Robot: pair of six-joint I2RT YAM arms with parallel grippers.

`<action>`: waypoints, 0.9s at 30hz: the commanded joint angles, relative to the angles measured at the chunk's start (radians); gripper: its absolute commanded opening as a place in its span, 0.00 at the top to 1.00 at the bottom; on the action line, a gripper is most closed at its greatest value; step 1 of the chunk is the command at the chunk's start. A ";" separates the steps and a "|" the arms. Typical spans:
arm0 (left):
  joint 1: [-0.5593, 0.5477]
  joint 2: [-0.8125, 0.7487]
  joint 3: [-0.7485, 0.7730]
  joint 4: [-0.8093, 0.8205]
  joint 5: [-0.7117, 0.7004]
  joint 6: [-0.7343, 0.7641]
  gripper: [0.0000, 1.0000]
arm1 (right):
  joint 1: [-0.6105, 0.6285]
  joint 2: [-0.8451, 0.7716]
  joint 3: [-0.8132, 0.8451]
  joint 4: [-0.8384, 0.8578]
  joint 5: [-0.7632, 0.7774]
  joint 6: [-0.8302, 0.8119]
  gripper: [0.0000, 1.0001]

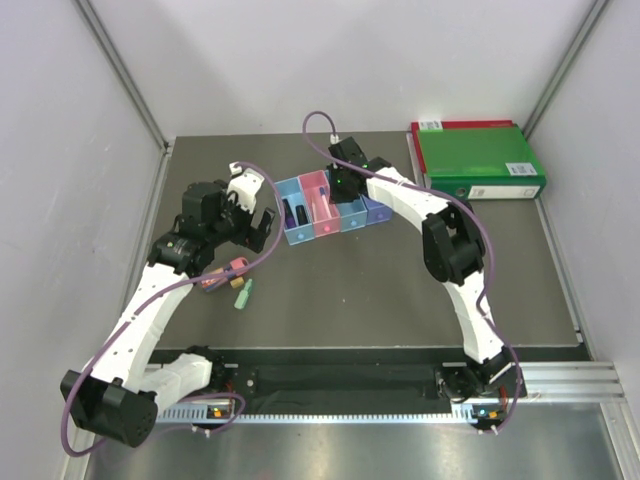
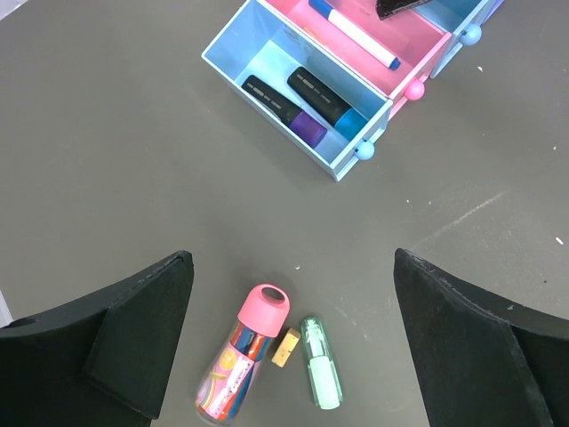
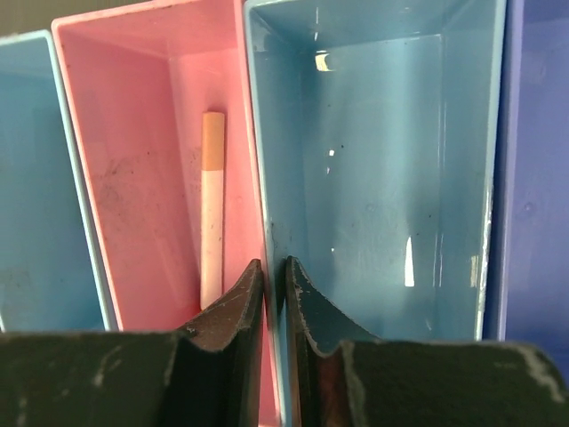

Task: Sort the stationery into containers
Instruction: Move the storage box to the center of the board.

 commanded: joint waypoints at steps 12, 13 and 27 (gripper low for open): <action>0.003 0.014 -0.001 0.076 0.021 0.025 0.01 | 0.035 0.062 -0.053 -0.099 -0.014 0.323 1.00; 0.003 0.015 -0.001 0.081 0.021 0.025 0.01 | 0.037 0.065 -0.048 -0.096 -0.039 0.329 1.00; 0.003 0.014 -0.001 0.093 0.025 0.042 0.01 | 0.041 0.105 0.019 -0.089 -0.023 0.430 1.00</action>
